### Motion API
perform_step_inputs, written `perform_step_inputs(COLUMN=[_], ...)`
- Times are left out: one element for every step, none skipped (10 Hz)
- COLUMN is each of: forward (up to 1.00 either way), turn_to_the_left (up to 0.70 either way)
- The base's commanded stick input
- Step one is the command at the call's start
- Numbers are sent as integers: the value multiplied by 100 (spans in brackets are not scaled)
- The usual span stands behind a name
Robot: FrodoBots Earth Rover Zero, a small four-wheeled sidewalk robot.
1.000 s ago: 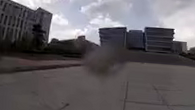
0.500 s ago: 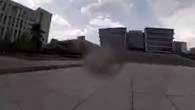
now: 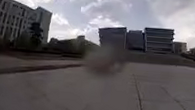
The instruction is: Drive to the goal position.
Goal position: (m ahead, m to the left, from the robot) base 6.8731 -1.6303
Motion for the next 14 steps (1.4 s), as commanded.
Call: perform_step_inputs(forward=[70, 70, 70, 70, 70, 70, 70, 70, 70, 70, 70, 70, 70, 70], turn_to_the_left=[0, 0, 0, 0, 0, 0, 0, 0, 0, 0, 0, 0, 0, 0])
